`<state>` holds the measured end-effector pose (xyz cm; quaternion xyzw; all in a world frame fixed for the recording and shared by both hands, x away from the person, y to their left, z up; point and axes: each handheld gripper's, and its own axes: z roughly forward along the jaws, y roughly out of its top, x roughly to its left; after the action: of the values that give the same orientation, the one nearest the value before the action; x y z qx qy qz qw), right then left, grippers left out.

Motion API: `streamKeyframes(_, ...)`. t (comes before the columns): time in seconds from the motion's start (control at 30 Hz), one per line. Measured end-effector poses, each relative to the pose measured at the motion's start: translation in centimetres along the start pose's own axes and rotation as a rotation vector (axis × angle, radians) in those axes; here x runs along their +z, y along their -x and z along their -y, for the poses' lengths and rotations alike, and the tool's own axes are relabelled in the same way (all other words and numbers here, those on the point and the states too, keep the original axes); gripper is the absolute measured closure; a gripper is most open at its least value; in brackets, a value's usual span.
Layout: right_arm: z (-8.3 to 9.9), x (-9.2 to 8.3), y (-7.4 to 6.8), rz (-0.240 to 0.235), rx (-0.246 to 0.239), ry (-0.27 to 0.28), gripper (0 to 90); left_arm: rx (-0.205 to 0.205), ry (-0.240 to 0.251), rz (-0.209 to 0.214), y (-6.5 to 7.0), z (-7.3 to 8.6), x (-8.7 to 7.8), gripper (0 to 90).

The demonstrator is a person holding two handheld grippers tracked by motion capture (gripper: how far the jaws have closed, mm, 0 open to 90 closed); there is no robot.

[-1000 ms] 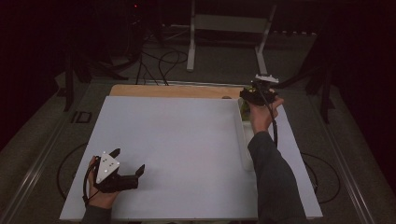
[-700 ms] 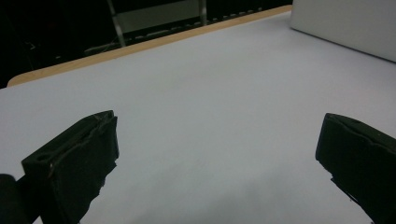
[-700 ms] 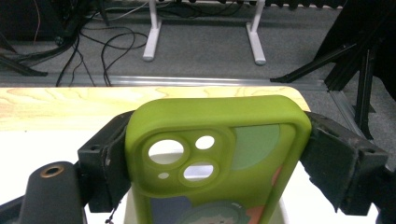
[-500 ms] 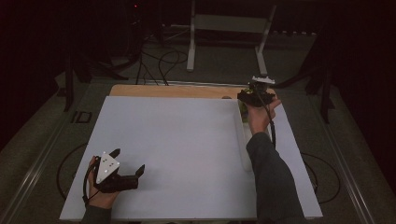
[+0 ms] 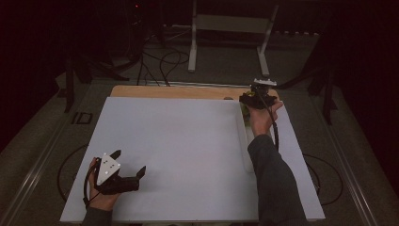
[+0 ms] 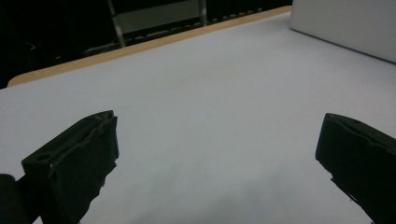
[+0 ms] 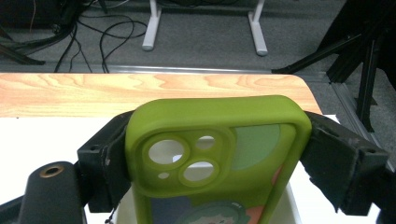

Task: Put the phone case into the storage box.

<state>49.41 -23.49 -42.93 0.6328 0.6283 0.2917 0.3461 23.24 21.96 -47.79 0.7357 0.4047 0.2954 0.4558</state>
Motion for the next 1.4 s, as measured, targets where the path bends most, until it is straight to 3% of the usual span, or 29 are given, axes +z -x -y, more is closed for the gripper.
streamKeyframes(0.63,0.2,0.4,-0.2,-0.009,-0.005,0.001,14.8,0.0,-0.001,0.001,0.0,0.0,0.0,0.1)
streamKeyframes(0.87,0.2,0.5,0.0,-0.039,0.025,0.007,7.9,-0.002,-0.004,0.004,0.1,0.0,0.1,0.1)
streamKeyframes(1.4,-0.2,-0.6,0.2,-0.079,0.034,0.057,7.5,-0.002,-0.001,0.002,0.1,0.0,0.0,0.1)
